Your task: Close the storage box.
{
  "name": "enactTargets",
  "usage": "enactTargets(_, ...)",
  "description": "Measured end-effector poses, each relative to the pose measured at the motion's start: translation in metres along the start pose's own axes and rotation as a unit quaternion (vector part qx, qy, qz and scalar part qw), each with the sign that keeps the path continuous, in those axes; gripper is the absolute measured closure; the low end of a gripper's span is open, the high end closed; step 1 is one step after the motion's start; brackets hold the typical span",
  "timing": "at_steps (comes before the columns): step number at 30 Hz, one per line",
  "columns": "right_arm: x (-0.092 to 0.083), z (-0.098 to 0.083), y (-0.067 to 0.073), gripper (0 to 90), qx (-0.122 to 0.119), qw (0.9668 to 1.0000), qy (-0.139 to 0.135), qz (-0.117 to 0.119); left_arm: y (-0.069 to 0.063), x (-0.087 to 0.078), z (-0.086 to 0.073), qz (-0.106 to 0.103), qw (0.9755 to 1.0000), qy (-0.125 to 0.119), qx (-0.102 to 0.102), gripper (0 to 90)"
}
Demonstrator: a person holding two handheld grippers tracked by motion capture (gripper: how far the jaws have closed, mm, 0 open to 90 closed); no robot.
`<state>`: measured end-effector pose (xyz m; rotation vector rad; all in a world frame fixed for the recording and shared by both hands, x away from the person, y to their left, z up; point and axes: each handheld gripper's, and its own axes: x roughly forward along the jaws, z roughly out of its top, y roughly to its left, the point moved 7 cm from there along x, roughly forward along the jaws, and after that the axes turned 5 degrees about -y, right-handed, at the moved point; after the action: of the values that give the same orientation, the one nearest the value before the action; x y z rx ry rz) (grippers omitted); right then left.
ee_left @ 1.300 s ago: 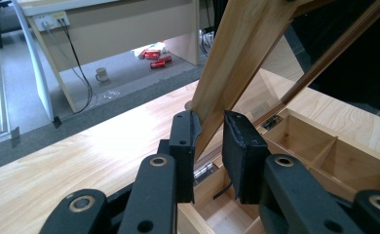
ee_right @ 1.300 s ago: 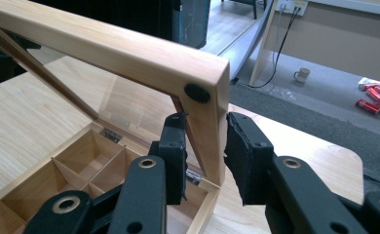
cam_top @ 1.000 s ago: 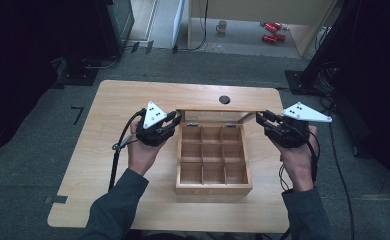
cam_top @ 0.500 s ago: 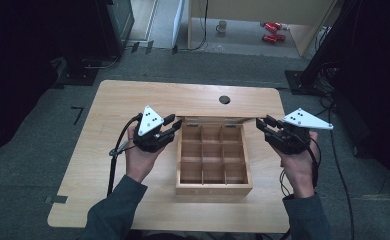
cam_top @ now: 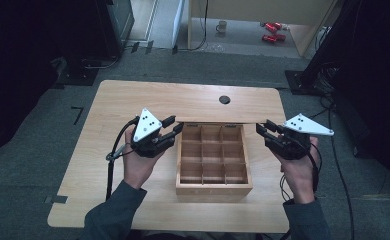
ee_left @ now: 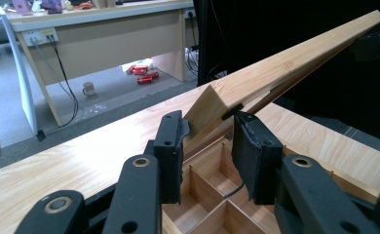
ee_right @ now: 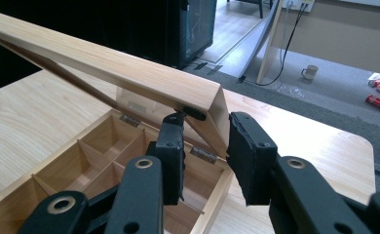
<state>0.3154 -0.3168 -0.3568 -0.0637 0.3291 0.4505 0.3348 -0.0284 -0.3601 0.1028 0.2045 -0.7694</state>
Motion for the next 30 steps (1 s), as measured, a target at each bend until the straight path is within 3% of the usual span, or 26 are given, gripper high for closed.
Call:
enactTargets(10, -0.005, -0.007, 0.004, 66.1, 0.002, 1.0000, 0.006, -0.003, -0.006, -0.005, -0.005, -0.010, 0.9999, 0.003, -0.009, 62.0)
enactTargets(13, -0.006, -0.010, 0.005, 65.5, 0.005, 1.0000, 0.006, -0.002, -0.008, -0.007, -0.007, -0.009, 1.0000, 0.005, 0.000, 61.8)
enactTargets(30, -0.016, -0.022, 0.016, 61.6, 0.005, 0.9999, 0.009, 0.010, -0.018, -0.016, -0.020, -0.010, 0.9999, 0.010, 0.000, 61.3)
